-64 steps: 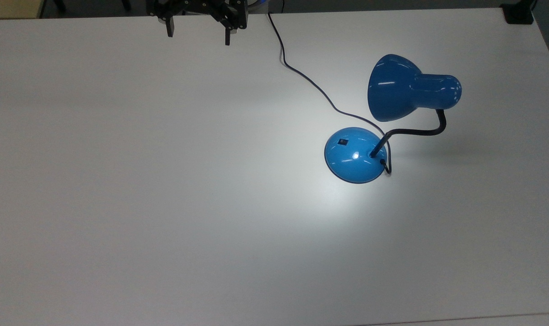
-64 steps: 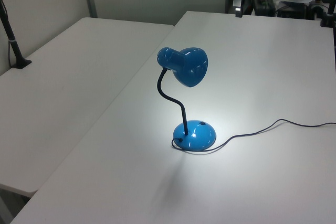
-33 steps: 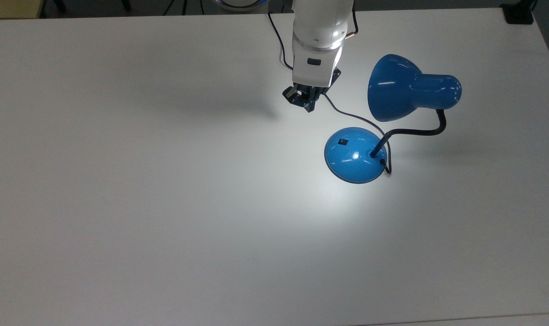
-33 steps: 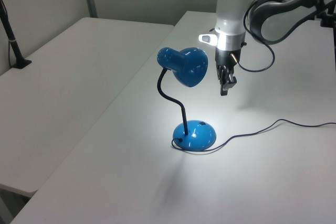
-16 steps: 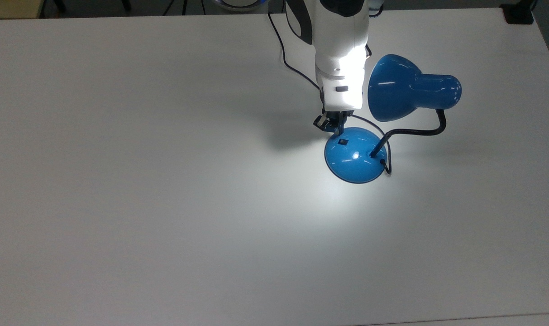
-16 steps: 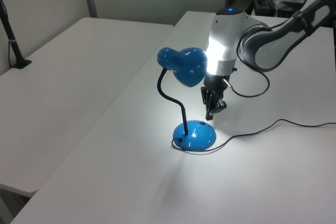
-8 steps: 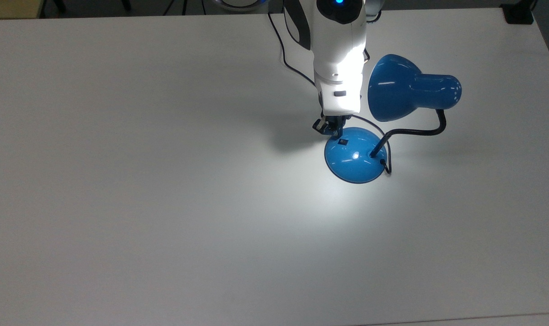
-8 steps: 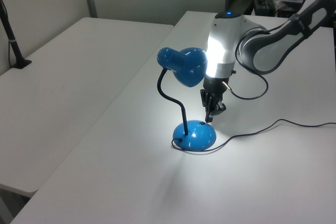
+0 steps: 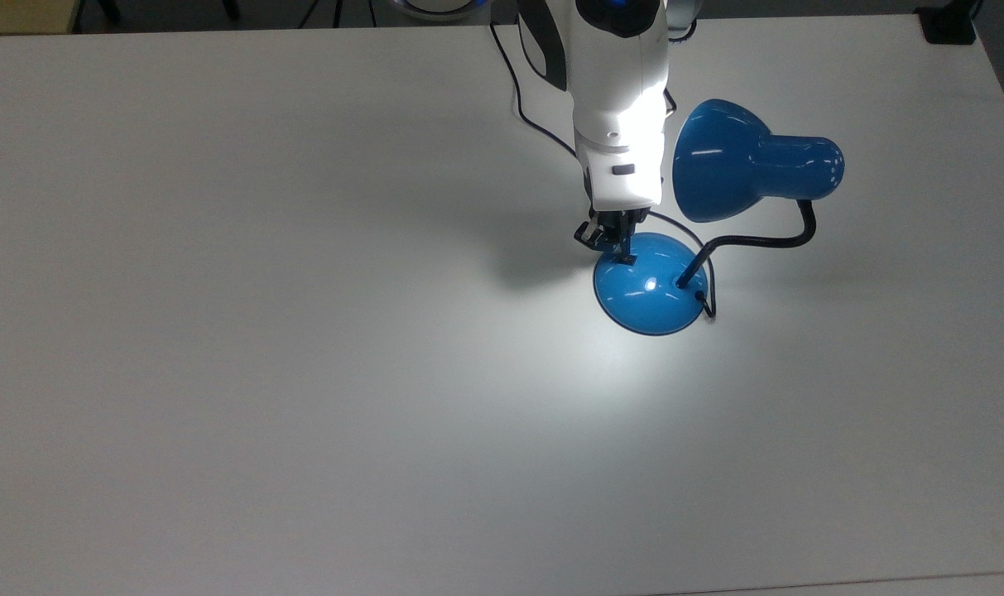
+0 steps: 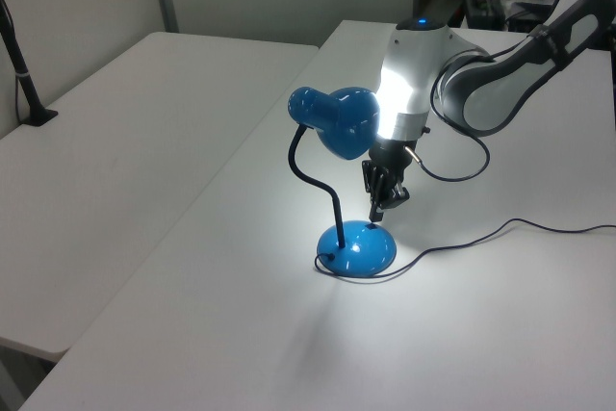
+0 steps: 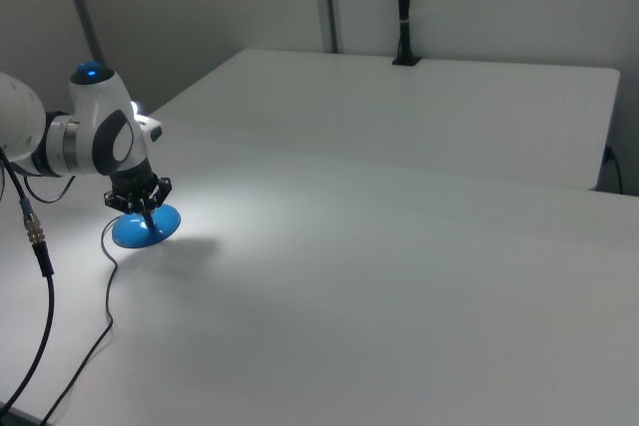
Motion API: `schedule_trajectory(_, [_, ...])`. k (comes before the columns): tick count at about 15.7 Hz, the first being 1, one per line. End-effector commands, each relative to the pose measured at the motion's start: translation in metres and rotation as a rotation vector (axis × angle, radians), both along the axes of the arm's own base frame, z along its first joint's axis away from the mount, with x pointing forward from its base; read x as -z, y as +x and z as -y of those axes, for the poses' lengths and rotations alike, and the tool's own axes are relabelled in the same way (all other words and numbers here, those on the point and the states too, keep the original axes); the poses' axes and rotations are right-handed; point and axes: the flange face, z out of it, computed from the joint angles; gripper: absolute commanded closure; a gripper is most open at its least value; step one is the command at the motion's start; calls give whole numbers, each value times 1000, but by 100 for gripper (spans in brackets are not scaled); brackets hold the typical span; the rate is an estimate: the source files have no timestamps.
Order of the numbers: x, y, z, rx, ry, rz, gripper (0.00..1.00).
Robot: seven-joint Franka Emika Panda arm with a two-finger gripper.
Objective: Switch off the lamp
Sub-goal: 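Press down on the switch with the gripper fingertips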
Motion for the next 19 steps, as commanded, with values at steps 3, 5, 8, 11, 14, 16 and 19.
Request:
schedule_trajectory(3, [9,1,0,-31,2,15,100])
schedule_trajectory(5, [7,0,1,-29,-2,11,100])
schedule_trajectory(8, [11,0,1,-30,-2,5,100])
schedule_trajectory(11, [15,-2,1,-32,-4,-4,100])
schedule_trajectory(14, [28,-3,2,-28,-7,-32,100])
schedule_trajectory(16, [32,-5,10,-15,-21,-60,100])
schedule_trajectory(19, [19,-5,30,51,-55,-119,100])
